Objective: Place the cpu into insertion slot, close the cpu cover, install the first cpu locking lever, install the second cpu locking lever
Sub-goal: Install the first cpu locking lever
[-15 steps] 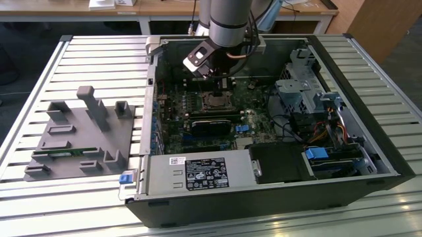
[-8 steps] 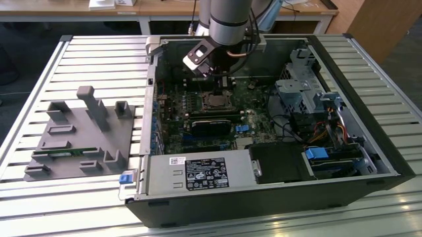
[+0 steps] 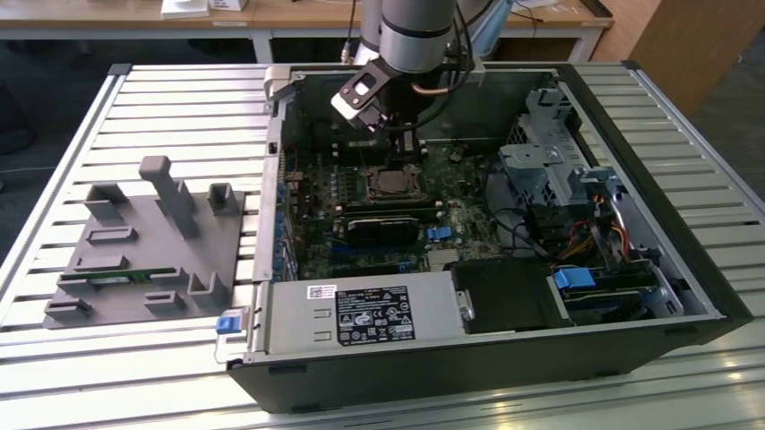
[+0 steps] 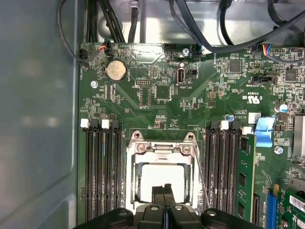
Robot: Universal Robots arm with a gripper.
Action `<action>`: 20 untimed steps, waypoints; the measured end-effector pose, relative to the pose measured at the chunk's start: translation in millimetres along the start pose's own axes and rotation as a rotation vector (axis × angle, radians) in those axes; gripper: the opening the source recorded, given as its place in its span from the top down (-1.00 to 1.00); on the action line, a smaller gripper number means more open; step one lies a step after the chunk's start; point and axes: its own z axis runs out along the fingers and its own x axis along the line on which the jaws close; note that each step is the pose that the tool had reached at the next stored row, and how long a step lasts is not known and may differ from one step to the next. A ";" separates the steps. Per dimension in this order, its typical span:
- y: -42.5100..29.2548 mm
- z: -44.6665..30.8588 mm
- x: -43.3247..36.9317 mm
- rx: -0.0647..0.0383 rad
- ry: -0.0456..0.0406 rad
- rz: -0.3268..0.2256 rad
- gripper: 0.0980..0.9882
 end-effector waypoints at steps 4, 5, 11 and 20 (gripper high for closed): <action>-0.1 -0.1 -0.7 -0.002 -0.0003 0.000 0.96; -0.1 -0.1 -1.2 -0.002 -0.0003 0.000 0.96; -0.5 0.4 -5.1 -0.003 -0.0001 0.000 0.96; -2.2 -7.0 -6.7 -0.013 -0.0005 -0.009 0.96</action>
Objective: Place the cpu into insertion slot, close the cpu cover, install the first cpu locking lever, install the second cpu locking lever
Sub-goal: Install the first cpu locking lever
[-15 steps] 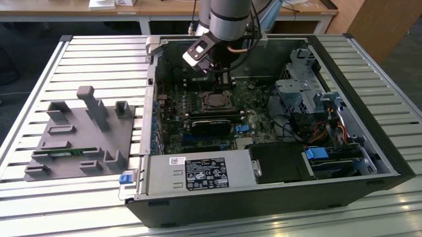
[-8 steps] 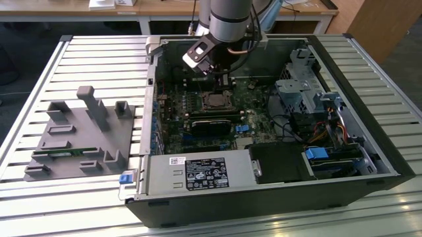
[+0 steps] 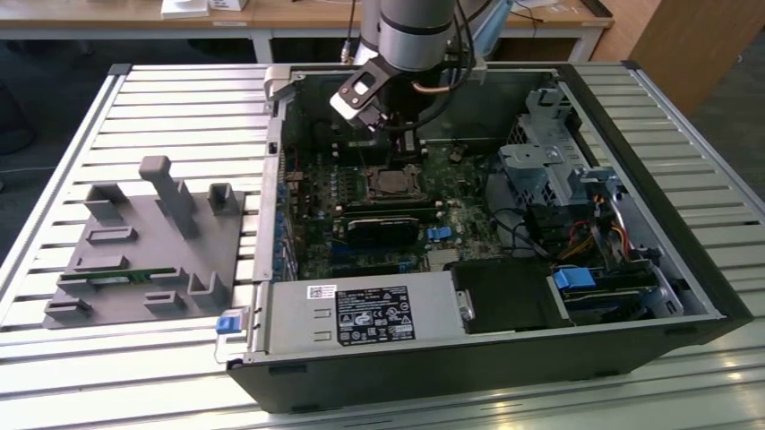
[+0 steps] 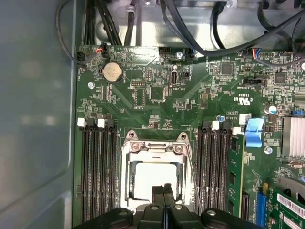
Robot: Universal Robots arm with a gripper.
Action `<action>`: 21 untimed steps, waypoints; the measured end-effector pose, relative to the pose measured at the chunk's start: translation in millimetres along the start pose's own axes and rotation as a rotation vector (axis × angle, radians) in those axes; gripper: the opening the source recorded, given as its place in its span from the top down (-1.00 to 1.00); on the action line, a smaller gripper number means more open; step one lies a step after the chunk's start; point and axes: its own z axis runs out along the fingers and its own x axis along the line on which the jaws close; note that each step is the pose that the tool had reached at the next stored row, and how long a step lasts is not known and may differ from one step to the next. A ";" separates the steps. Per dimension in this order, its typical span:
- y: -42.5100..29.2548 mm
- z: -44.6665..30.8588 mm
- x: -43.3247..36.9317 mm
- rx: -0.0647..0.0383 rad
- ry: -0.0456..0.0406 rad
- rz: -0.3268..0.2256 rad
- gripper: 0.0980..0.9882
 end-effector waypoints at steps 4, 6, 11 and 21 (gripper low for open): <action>-0.1 0.0 0.0 -0.004 0.0000 -0.005 0.96; -0.1 0.0 0.0 -0.004 -0.0001 -0.017 0.96; -0.1 0.5 -0.1 -0.004 -0.0011 -0.083 0.96; -0.1 1.4 -0.1 -0.002 -0.0026 -0.226 0.96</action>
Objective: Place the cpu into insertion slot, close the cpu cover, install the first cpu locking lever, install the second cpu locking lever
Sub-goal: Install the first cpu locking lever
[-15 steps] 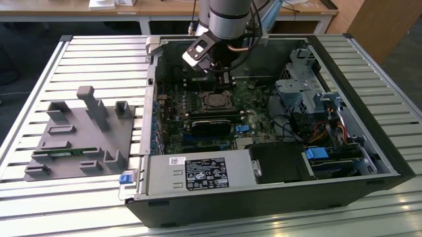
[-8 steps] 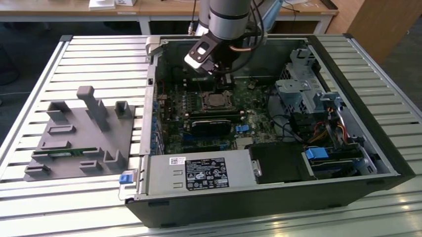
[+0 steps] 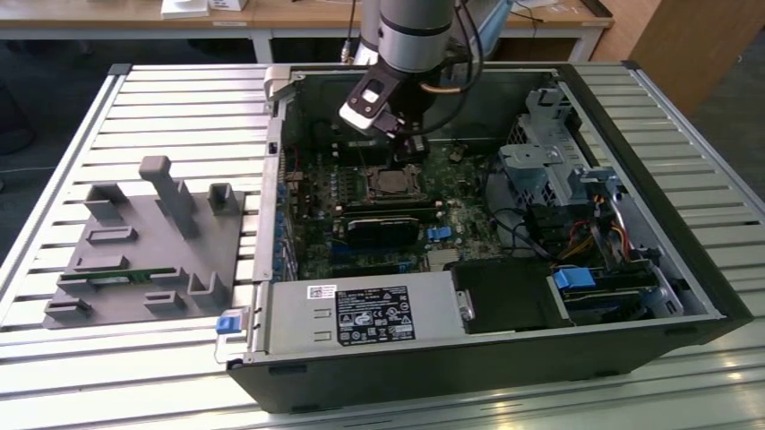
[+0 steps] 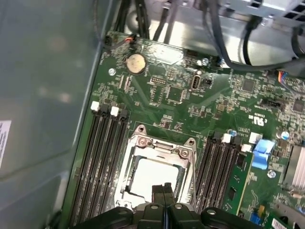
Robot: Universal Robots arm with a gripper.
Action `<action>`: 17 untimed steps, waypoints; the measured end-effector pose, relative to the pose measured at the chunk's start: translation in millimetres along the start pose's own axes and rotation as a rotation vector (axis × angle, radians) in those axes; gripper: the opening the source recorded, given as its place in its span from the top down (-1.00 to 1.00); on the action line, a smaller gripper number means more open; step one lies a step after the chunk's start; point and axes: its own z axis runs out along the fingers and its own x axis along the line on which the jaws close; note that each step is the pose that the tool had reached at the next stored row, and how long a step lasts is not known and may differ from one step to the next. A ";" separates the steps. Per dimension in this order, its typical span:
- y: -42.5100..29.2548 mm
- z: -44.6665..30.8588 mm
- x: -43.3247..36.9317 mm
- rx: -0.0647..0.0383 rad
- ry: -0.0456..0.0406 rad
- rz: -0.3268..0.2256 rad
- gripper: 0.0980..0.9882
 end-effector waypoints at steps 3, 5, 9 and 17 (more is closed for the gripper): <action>0.0 0.1 0.0 0.000 -0.0003 -0.034 0.96; 0.0 0.1 0.0 0.000 -0.0005 -0.055 0.96; 0.0 0.2 0.0 0.001 -0.0010 -0.096 0.96; 0.0 0.3 0.0 -0.001 -0.0020 -0.173 0.96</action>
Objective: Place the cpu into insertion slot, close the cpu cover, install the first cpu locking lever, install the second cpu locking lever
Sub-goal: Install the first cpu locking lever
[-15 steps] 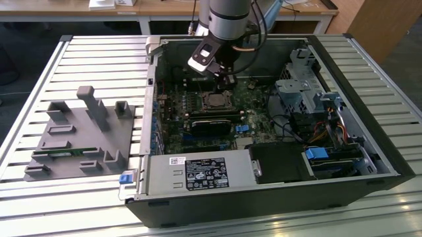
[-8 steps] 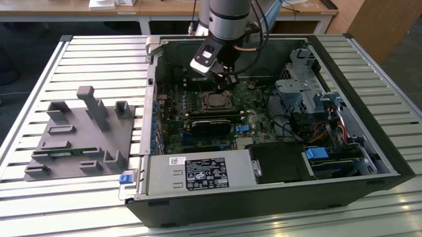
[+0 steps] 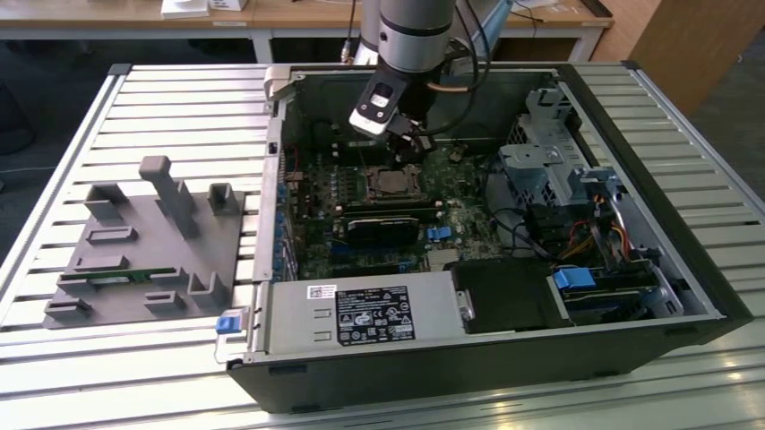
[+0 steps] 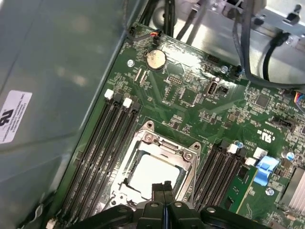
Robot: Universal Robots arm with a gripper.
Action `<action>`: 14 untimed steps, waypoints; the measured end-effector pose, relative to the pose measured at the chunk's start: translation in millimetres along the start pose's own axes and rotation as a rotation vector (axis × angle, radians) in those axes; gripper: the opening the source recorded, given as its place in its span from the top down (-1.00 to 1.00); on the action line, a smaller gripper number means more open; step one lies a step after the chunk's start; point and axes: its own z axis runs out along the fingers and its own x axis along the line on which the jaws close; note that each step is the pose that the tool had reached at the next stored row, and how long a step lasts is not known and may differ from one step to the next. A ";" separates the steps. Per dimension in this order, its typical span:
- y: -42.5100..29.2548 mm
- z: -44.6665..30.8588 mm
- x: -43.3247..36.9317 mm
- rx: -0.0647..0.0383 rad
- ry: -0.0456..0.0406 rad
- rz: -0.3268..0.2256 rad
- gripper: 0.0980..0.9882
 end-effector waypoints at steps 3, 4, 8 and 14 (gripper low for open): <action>0.0 0.0 0.0 -0.004 -0.0021 -0.017 0.96; 0.0 -0.1 0.0 -0.005 -0.0025 -0.020 0.96; 0.0 -4.2 0.1 -0.005 -0.0020 -0.022 0.96; 0.0 -7.0 0.2 -0.006 -0.0017 -0.025 0.96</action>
